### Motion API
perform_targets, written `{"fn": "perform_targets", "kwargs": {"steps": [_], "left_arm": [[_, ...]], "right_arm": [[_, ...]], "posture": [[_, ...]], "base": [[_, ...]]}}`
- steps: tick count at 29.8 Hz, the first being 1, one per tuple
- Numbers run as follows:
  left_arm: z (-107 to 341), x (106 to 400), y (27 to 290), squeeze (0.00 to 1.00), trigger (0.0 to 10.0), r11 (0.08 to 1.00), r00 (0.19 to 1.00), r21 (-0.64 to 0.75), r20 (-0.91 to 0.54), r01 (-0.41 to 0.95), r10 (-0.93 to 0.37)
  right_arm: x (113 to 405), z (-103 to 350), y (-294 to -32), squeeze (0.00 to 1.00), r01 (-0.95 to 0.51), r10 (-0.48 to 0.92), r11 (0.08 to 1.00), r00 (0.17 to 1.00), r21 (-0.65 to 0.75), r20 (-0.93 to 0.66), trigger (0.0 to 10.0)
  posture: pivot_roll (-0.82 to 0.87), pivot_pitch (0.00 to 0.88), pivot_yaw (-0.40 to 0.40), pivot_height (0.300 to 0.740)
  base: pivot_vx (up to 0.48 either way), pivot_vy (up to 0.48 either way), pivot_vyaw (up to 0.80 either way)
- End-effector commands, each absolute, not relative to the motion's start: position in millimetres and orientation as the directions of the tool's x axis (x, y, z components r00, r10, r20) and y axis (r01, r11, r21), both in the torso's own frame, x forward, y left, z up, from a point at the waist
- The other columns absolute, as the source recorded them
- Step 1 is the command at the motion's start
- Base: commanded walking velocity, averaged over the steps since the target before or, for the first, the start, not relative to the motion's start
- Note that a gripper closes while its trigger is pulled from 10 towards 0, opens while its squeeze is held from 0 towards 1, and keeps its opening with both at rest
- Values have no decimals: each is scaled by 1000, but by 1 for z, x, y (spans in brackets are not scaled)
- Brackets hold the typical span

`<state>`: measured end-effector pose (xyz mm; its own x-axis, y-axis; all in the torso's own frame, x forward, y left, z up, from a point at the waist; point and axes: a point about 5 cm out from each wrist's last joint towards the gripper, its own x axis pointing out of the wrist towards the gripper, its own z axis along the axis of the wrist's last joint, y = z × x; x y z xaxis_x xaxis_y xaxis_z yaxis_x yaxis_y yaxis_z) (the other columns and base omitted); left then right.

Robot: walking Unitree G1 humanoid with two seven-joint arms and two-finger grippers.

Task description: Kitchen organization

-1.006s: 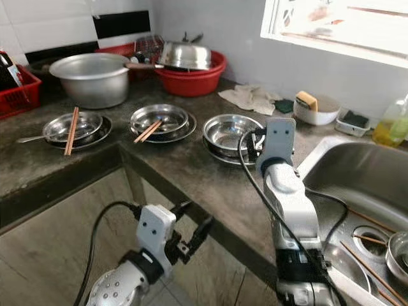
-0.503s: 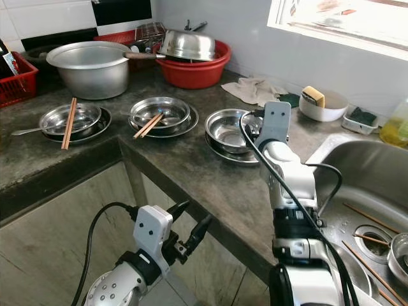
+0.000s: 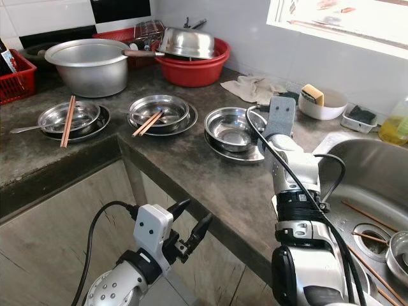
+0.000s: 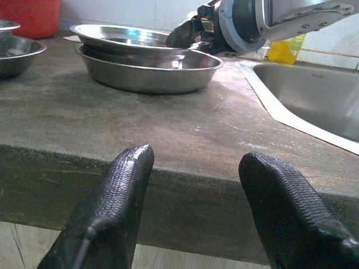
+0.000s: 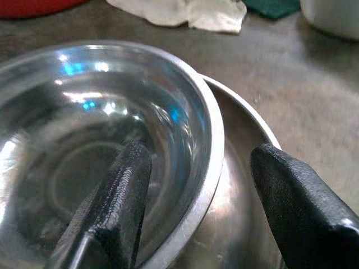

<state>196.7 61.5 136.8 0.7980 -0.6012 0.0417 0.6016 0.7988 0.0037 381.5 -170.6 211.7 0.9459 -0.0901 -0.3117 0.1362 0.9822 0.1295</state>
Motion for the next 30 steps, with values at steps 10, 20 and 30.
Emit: {"fn": "perform_targets", "kwargs": {"steps": [10,20,30], "left_arm": [[139,196,59,0,10000,800,799,11,47,600,-600],[143,196,58,0,10000,799,797,13,71,601,-600],[144,196,57,0,10000,795,792,17,81,606,-605]], "right_arm": [[387,214,-165,0,134,-17,951,923,279,-384,10000],[390,211,-165,0,155,6,924,907,349,-422,10000],[392,214,-163,0,186,23,883,899,430,-438,0]], "posture": [[60,46,-96,740],[62,34,-97,740],[64,24,-97,740]], "base": [[0,0,0],[0,0,0],[0,0,0]]}}
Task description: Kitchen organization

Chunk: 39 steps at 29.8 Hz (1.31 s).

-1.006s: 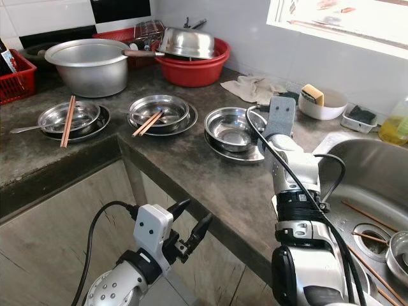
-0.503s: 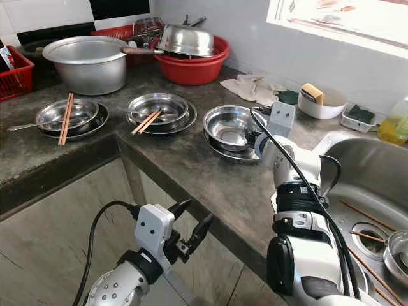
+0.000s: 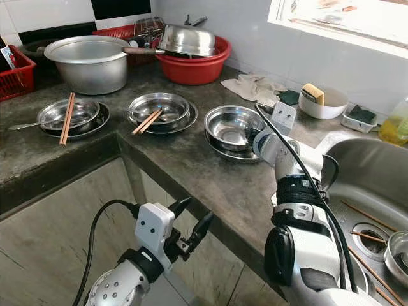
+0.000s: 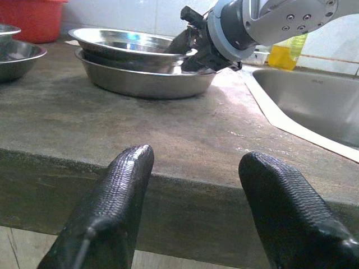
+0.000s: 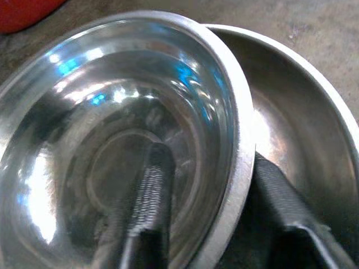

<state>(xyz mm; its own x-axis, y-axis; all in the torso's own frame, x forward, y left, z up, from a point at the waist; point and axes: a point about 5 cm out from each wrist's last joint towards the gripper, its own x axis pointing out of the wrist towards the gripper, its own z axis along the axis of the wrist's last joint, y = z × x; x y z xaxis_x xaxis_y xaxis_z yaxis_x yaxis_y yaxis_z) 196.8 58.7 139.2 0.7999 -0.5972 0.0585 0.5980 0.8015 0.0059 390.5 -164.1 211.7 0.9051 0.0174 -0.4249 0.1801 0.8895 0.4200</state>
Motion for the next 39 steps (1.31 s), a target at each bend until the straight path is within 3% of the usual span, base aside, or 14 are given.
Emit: {"fn": "perform_targets", "kwargs": {"steps": [1,14,18,24,26,28,30,32,36,39], "left_arm": [[144,196,57,0,10000,795,791,17,83,607,-606],[152,199,56,0,10000,794,785,18,133,608,-605],[151,199,56,0,10000,797,788,20,129,604,-601],[151,201,57,0,10000,800,792,22,129,600,-597],[151,202,57,0,10000,801,792,22,129,599,-596],[151,202,57,0,10000,801,793,23,128,599,-596],[152,203,59,0,10000,806,797,30,131,591,-589],[152,205,61,0,10000,815,805,40,132,579,-578],[152,207,64,0,10000,828,817,47,135,559,-560],[152,208,65,0,10000,831,820,48,137,555,-556]], "right_arm": [[392,213,-163,0,191,24,880,897,436,-441,0],[389,210,-160,0,229,45,797,900,559,-433,0],[390,224,-161,0,202,33,740,942,642,-334,0],[384,250,-159,0,60,-4,771,996,634,-90,0],[382,251,-158,0,46,1,774,997,632,-74,0],[379,252,-157,0,31,-6,792,999,610,-42,0],[360,261,-161,0,15,-72,911,990,413,122,0],[344,264,-160,0,14,-72,967,972,254,222,0],[321,257,-166,0,77,-101,993,953,91,287,0],[314,255,-167,0,92,-106,994,948,63,300,0]], "posture": [[64,24,-97,740],[63,28,-93,740],[62,28,-92,740],[60,26,-87,740],[60,26,-87,740],[61,25,-86,740],[62,21,-84,740],[60,22,-84,740],[51,19,-76,740],[51,19,-76,740]], "base": [[0,0,0],[0,0,0],[0,0,0],[0,0,0],[0,0,0],[0,0,0],[0,0,0],[0,0,0],[0,0,0],[0,0,0]]}}
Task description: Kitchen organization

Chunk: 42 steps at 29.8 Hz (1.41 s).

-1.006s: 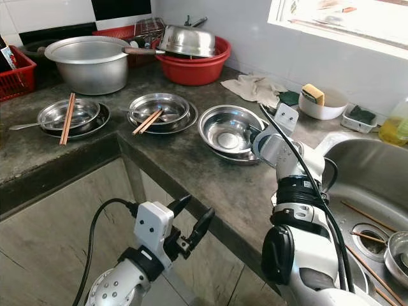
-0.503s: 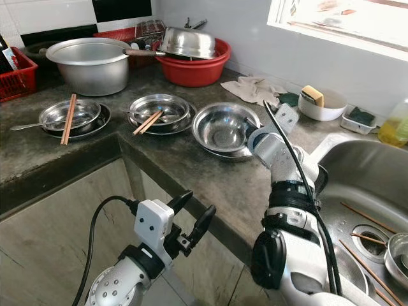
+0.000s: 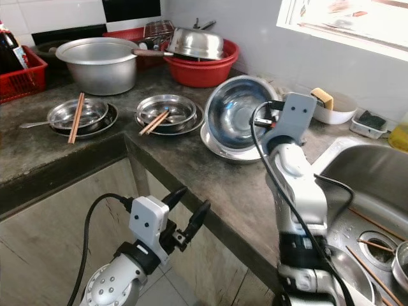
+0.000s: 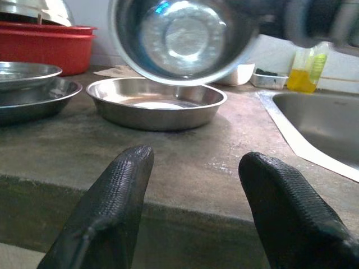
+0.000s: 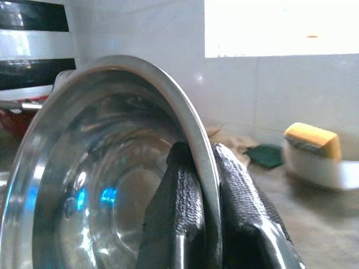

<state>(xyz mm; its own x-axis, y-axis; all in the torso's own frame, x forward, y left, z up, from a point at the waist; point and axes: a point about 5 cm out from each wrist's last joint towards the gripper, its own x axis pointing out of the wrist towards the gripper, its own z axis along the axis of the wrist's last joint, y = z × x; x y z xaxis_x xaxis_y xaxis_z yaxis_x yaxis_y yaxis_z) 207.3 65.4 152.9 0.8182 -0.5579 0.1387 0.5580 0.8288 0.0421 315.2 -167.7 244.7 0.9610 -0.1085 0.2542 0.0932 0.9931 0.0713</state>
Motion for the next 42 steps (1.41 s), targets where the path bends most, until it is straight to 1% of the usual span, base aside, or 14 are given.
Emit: {"fn": "perform_targets", "kwargs": {"steps": [1,3,5,8,11,13,14,15,16,17,25,34,39,42], "left_arm": [[153,209,66,0,10000,836,825,51,140,547,-548],[154,211,67,0,10000,841,829,53,147,539,-540],[154,212,68,0,10000,843,830,53,149,536,-537],[154,212,68,0,10000,844,831,53,149,534,-536],[155,215,69,0,10000,850,837,56,156,523,-525],[157,217,70,0,10000,853,838,57,160,519,-521],[157,217,69,0,10000,853,839,56,163,518,-520],[157,217,69,0,10000,853,839,56,163,518,-520],[157,217,69,0,10000,854,839,56,164,518,-519],[158,217,69,0,10000,854,838,55,165,518,-519],[159,218,70,0,10000,861,845,44,170,507,-506],[158,218,69,0,10000,853,837,42,168,521,-520],[157,217,68,0,10000,848,833,45,165,528,-528],[157,218,67,0,10000,841,827,47,161,538,-538]], "right_arm": [[304,252,-168,0,115,-119,993,940,31,319,0],[283,249,-169,0,160,-142,987,921,-21,363,0],[272,245,-168,0,185,-155,982,911,-45,381,0],[269,243,-167,0,194,-161,980,911,-49,379,0],[256,229,-166,0,256,-195,958,913,-131,360,0],[253,229,-163,0,259,-189,954,910,-151,369,0],[253,231,-161,0,248,-177,958,908,-146,380,314],[253,231,-161,0,248,-177,958,908,-146,380,314],[253,232,-160,0,242,-169,959,908,-150,384,3804],[252,232,-159,0,233,-160,961,908,-148,388,9882],[250,226,-147,0,147,-89,980,925,-131,368,10000],[249,220,-147,0,140,-94,984,934,-112,344,10000],[249,218,-149,0,148,-102,982,937,-114,334,10000],[249,217,-149,0,146,-101,983,937,-113,334,10000]], "posture": [[45,19,-71,740],[39,17,-64,740],[26,11,-53,740],[25,10,-51,740],[23,5,-41,740],[20,2,-38,740],[20,0,-39,740],[20,0,-39,740],[21,0,-38,740],[23,0,-41,740],[30,0,-52,740],[23,0,-47,740],[22,0,-43,740],[20,0,-42,740]], "base": [[0,0,0],[0,0,0],[0,0,0],[0,0,0],[0,0,0],[0,0,0],[0,0,0],[0,0,0],[0,0,0],[0,0,0],[0,0,-134],[0,468,-788],[0,0,-781],[0,388,-781]]}}
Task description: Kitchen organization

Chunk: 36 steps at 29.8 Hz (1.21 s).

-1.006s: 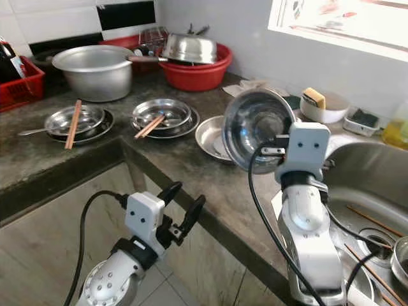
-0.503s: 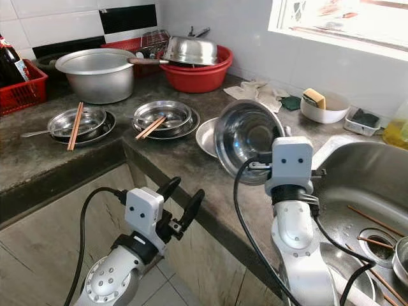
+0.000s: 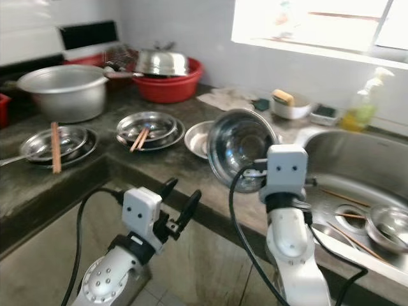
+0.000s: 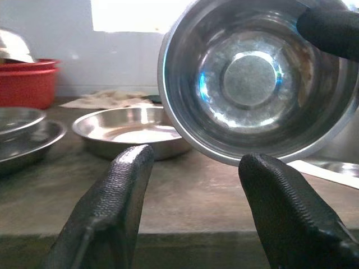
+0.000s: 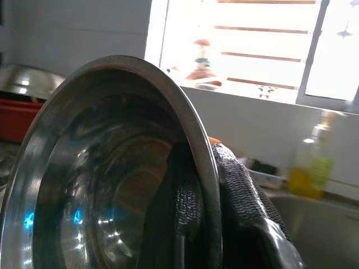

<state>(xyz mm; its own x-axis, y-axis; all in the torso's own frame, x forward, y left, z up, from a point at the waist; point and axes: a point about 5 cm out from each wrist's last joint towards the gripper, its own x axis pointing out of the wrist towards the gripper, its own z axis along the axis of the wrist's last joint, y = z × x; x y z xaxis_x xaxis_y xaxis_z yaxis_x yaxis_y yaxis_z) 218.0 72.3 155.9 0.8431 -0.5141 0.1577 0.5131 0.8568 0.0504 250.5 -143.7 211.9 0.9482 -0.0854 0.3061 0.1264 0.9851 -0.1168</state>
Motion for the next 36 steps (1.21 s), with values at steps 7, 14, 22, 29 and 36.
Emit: {"fn": "perform_targets", "kwargs": {"steps": [7,14,22,29,36], "left_arm": [[156,218,67,0,10000,839,824,54,161,541,-542],[156,219,68,0,10000,841,826,46,165,539,-539],[156,219,68,0,10000,840,825,46,166,540,-540],[156,219,68,0,10000,840,825,46,166,540,-539],[156,221,69,0,10000,845,830,95,156,527,-536]], "right_arm": [[250,218,-148,0,145,-100,983,937,-112,335,10000],[250,217,-148,0,145,-100,983,937,-111,335,10000],[250,217,-148,0,145,-101,983,937,-111,335,10000],[250,217,-148,0,145,-100,983,937,-111,335,10000],[255,219,-146,0,147,-99,982,937,-121,336,10000]], "posture": [[19,0,-39,740],[19,0,-39,740],[19,0,-39,740],[19,0,-39,740],[24,0,-39,740]], "base": [[0,264,-781],[0,0,-781],[0,0,-781],[0,0,-781],[0,-119,-558]]}}
